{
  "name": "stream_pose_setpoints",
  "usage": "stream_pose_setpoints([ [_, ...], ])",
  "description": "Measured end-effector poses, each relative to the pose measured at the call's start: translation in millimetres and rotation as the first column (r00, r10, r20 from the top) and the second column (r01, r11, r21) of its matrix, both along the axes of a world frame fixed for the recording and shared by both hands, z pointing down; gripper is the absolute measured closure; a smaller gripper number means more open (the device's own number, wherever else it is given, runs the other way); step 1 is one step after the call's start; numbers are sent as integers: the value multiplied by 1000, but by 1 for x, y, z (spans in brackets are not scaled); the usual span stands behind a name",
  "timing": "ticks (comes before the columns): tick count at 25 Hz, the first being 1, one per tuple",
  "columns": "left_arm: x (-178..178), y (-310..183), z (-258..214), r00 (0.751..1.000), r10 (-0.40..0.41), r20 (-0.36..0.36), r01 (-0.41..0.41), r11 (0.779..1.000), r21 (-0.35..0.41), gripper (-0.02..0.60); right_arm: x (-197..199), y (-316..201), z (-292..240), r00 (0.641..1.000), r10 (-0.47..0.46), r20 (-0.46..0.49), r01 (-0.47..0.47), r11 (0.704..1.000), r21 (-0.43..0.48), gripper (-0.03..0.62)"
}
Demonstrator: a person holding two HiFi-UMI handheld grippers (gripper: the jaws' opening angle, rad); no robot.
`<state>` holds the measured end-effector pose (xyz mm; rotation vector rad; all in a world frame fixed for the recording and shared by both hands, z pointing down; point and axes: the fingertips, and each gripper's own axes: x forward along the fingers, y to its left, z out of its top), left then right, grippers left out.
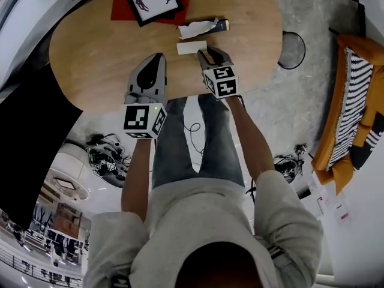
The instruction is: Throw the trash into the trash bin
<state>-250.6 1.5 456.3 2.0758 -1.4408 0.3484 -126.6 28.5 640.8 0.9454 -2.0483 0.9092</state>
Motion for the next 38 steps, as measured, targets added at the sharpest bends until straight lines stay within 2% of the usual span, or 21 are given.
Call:
stream_pose_setpoints([
  [4,7,-4,0,1000,15,-10,-15,1000,4,563,-6,9,-15,998,-23,52,23,1000,3,519],
  [9,27,-3,0,998,57,-17,-57,998,8,563,-14,20,-40,992,-43,120,40,999,33,553],
  [22,89,-7,-9,985,171,-6,-171,985,27,563,18,1,-99,973,60,225,-99,981,167,560],
  [28,129,-11,-11,974,227,-4,-226,974,30,563,82,-16,-109,958,189,215,-234,951,202,560],
  [33,179,-14,-7,950,311,3,-311,950,26,563,156,-18,-111,934,305,184,-342,913,223,560],
  [35,203,-16,-6,938,347,6,-347,938,24,563,190,-16,-110,918,357,172,-389,893,227,560],
  [38,240,-17,-4,911,413,7,-413,910,24,563,245,-9,-110,880,452,143,-474,848,238,560],
])
